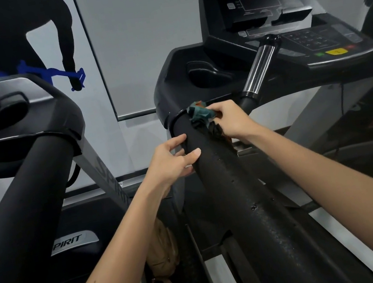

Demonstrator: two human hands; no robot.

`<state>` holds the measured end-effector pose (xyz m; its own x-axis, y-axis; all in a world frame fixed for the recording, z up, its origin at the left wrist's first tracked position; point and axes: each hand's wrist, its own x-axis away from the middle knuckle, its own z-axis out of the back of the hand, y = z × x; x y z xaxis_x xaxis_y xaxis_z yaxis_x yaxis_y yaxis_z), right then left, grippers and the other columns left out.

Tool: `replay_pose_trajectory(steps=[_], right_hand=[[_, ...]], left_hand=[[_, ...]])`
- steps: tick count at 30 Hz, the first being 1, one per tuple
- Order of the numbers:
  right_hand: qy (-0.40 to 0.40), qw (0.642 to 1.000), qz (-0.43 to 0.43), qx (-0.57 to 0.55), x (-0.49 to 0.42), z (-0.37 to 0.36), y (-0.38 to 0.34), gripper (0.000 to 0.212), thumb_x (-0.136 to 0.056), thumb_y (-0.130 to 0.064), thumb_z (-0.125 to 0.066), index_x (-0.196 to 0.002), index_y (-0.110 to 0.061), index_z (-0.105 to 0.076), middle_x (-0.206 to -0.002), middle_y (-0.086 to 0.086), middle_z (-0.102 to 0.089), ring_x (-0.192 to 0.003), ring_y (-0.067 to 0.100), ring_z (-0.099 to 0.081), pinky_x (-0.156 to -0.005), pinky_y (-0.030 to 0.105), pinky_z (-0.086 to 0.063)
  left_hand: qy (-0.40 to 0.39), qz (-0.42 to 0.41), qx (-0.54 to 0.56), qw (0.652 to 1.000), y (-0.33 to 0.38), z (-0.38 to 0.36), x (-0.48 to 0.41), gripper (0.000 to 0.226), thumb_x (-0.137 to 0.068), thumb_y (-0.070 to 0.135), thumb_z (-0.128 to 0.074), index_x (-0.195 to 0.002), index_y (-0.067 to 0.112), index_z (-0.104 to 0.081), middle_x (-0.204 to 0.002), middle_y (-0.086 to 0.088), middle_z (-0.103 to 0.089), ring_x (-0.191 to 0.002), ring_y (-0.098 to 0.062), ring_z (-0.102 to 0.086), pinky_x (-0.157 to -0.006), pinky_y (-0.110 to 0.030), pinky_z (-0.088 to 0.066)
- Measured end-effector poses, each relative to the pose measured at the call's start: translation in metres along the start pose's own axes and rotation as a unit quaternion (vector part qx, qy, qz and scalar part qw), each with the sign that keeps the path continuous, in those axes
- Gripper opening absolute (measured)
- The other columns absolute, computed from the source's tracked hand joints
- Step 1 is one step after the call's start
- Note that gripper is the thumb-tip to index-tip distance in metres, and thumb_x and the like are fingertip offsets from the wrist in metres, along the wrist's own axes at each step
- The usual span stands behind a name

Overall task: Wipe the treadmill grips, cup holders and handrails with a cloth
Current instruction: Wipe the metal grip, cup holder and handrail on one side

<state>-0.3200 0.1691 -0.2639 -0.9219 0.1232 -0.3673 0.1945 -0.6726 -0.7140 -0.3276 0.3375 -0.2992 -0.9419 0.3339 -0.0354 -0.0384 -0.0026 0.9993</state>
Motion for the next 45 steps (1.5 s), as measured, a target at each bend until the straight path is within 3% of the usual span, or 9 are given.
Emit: replay_pose_trajectory(steps=[5,10,14,23,27,32,36,40,45], right_hand=[[-0.020,0.998,-0.003,0.058,0.031,0.016,0.000,0.026,-0.088,-0.001,-0.054,-0.106,-0.013,-0.068,-0.098,0.003,-0.066,-0.094,0.016,-0.060,-0.079,0.027,-0.046],[-0.037,0.989,0.085,0.111,0.020,0.011,-0.015,0.032,-0.089,-0.001,-0.049,-0.115,-0.013,-0.063,-0.108,-0.002,-0.054,-0.100,0.009,-0.047,-0.084,0.017,-0.033],[-0.110,0.994,0.010,-0.023,0.000,-0.001,-0.022,0.027,-0.096,-0.009,-0.043,-0.117,-0.009,-0.060,-0.097,-0.005,-0.059,-0.085,0.003,-0.055,-0.065,0.006,-0.041],[-0.023,0.972,-0.108,-0.206,0.049,-0.001,0.008,0.021,-0.094,-0.003,-0.048,-0.105,0.003,-0.064,-0.098,0.019,-0.068,-0.081,0.018,-0.062,-0.068,0.025,-0.053],[-0.008,0.959,-0.099,-0.265,0.086,0.008,0.013,0.022,-0.088,0.001,-0.056,-0.104,-0.009,-0.067,-0.087,0.000,-0.071,-0.069,0.003,-0.067,-0.060,0.015,-0.054],[-0.054,0.928,-0.105,-0.353,0.067,0.002,0.008,0.024,-0.094,-0.008,-0.049,-0.108,-0.020,-0.064,-0.105,0.007,-0.070,-0.092,0.016,-0.067,-0.082,0.031,-0.054],[-0.100,0.891,-0.129,-0.423,0.053,-0.003,0.003,0.025,-0.097,-0.014,-0.043,-0.109,-0.027,-0.061,-0.100,0.000,-0.072,-0.090,0.015,-0.068,-0.082,0.029,-0.054],[-0.093,0.910,-0.135,-0.381,0.076,0.009,0.017,0.025,-0.090,-0.009,-0.053,-0.112,-0.017,-0.064,-0.105,0.009,-0.068,-0.093,0.028,-0.061,-0.090,0.050,-0.047],[-0.057,0.963,-0.041,-0.259,0.092,0.024,0.017,0.028,-0.087,0.006,-0.054,-0.098,-0.016,-0.067,-0.091,-0.006,-0.071,-0.087,0.008,-0.064,-0.082,0.018,-0.051]], left_hand=[[0.001,-0.003,0.000,1.000,-0.001,0.000,0.000,0.057,-0.082,0.006,-0.067,-0.135,0.014,-0.046,-0.137,-0.004,-0.047,-0.130,-0.019,-0.043,-0.073,-0.026,-0.058],[-0.002,-0.006,0.019,1.000,-0.003,0.000,-0.002,0.057,-0.083,0.004,-0.066,-0.136,0.011,-0.045,-0.126,-0.001,-0.050,-0.128,-0.016,-0.043,-0.066,-0.019,-0.057],[0.003,0.001,0.024,1.000,-0.003,-0.001,-0.001,0.057,-0.082,0.005,-0.067,-0.135,0.013,-0.046,-0.133,-0.005,-0.051,-0.128,-0.017,-0.044,-0.066,-0.019,-0.057],[0.005,0.001,0.022,1.000,-0.004,0.001,0.000,0.058,-0.082,0.006,-0.068,-0.135,0.013,-0.046,-0.137,-0.004,-0.048,-0.130,-0.019,-0.043,-0.070,-0.022,-0.057],[0.003,0.004,0.025,1.000,-0.004,0.001,-0.002,0.057,-0.082,0.004,-0.067,-0.134,0.013,-0.047,-0.136,-0.004,-0.049,-0.130,-0.019,-0.043,-0.074,-0.025,-0.057],[0.004,0.002,0.036,0.999,-0.006,0.000,-0.003,0.057,-0.081,0.004,-0.068,-0.133,0.014,-0.048,-0.127,-0.004,-0.055,-0.127,-0.017,-0.046,-0.069,-0.022,-0.058],[0.005,0.011,0.040,0.999,-0.005,0.000,-0.003,0.058,-0.080,0.003,-0.068,-0.134,0.013,-0.047,-0.133,-0.011,-0.052,-0.128,-0.019,-0.044,-0.065,-0.021,-0.057],[0.005,0.011,0.040,0.999,-0.006,0.000,-0.003,0.057,-0.081,0.004,-0.068,-0.134,0.013,-0.047,-0.133,-0.010,-0.052,-0.127,-0.017,-0.045,-0.069,-0.024,-0.058],[0.008,0.007,0.030,0.999,-0.008,0.000,-0.005,0.057,-0.082,0.006,-0.068,-0.134,0.015,-0.047,-0.133,-0.008,-0.052,-0.128,-0.018,-0.045,-0.081,-0.033,-0.056]])
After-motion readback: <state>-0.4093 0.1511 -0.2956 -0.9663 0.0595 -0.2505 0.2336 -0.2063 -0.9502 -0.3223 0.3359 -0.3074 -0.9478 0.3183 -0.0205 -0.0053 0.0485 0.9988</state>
